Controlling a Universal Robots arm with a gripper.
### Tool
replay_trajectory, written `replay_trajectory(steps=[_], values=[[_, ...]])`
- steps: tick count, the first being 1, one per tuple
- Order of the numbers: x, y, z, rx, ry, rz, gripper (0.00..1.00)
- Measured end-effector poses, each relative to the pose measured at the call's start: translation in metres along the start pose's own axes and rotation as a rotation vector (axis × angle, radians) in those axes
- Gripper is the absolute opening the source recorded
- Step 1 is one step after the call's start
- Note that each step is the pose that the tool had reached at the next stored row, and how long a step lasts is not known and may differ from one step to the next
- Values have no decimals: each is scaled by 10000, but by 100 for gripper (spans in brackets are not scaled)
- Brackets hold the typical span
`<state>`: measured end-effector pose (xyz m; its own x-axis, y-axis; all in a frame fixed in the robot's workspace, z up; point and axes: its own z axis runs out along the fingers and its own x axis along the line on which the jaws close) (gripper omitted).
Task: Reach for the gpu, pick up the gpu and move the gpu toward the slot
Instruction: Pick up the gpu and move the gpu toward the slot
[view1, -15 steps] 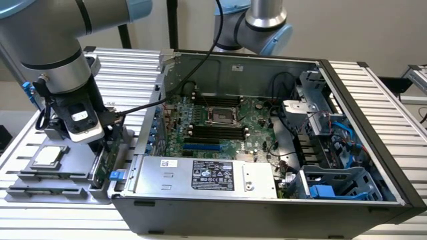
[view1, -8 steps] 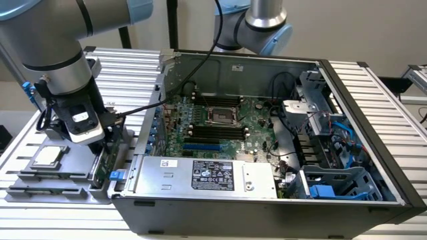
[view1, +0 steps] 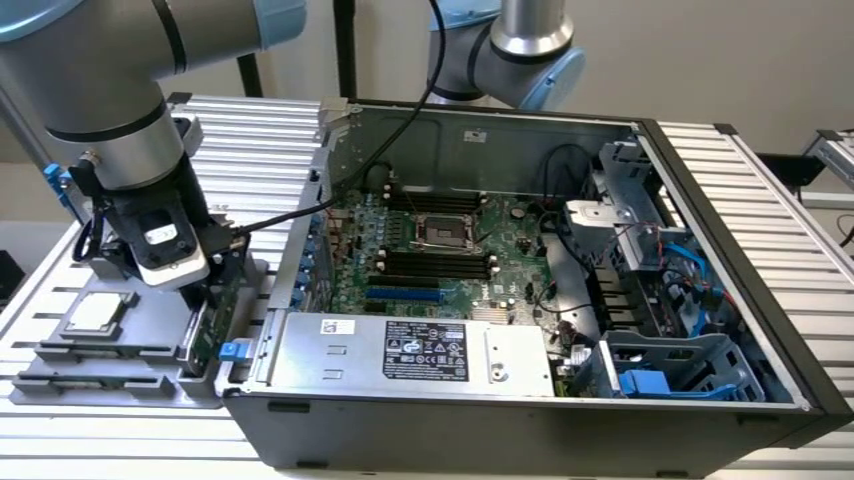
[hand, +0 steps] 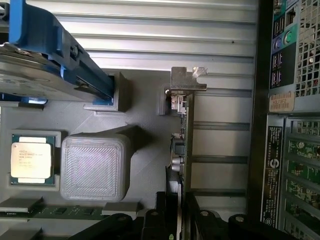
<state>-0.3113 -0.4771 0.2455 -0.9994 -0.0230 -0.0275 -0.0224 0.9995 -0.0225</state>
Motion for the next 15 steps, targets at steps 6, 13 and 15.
replay_trajectory(steps=[6,13,15], values=[[0,0,0,-2,-2,0,26],[-11,-3,-118,-5,141,-3,26],[-21,-4,-171,-6,208,-4,26]])
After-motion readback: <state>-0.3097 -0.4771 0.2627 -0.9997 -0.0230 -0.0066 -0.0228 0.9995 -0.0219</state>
